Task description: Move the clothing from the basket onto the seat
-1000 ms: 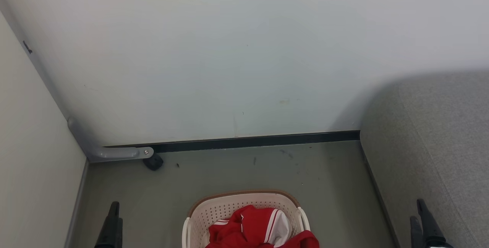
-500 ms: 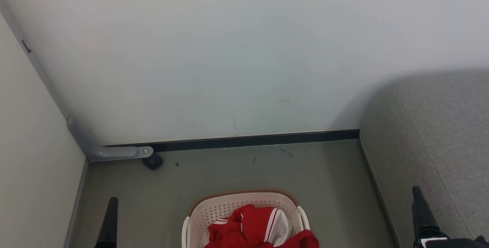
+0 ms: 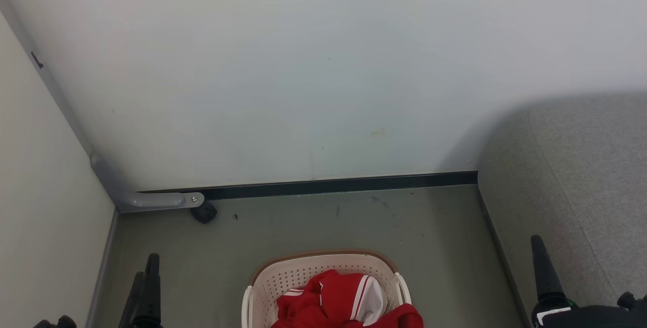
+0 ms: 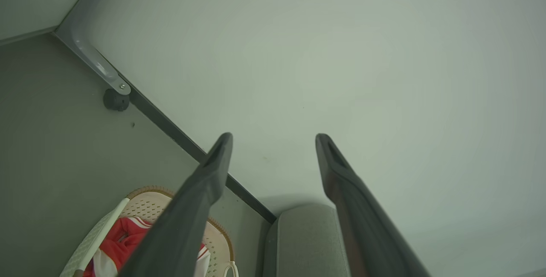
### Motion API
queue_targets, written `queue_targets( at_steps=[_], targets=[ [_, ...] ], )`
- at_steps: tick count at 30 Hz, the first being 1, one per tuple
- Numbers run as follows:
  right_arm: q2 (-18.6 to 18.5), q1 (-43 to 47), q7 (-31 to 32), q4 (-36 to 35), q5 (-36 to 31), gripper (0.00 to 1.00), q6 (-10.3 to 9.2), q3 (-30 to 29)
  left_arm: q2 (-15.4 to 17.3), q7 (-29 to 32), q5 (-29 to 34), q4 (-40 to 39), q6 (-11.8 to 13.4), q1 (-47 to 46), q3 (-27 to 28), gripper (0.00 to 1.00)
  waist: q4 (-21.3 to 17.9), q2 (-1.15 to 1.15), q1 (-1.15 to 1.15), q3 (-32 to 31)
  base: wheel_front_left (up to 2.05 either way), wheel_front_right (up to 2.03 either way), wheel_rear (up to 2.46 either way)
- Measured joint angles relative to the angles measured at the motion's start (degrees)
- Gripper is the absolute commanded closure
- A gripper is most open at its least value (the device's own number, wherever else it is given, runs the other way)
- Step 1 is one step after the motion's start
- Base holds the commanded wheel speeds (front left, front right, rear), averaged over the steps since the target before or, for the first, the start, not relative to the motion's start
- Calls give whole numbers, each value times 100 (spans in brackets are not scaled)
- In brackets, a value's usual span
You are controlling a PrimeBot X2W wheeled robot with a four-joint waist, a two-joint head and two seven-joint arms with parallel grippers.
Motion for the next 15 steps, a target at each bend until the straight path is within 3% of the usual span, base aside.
queue_targets(
  at_steps=[15],
  targets=[
    [-376, -168, -310, -60, -1605, 0, -320, 523, 393, -310, 1834, -280, 330, 0, -343, 0, 25, 0, 0, 24, 0, 0, 0]
  ],
)
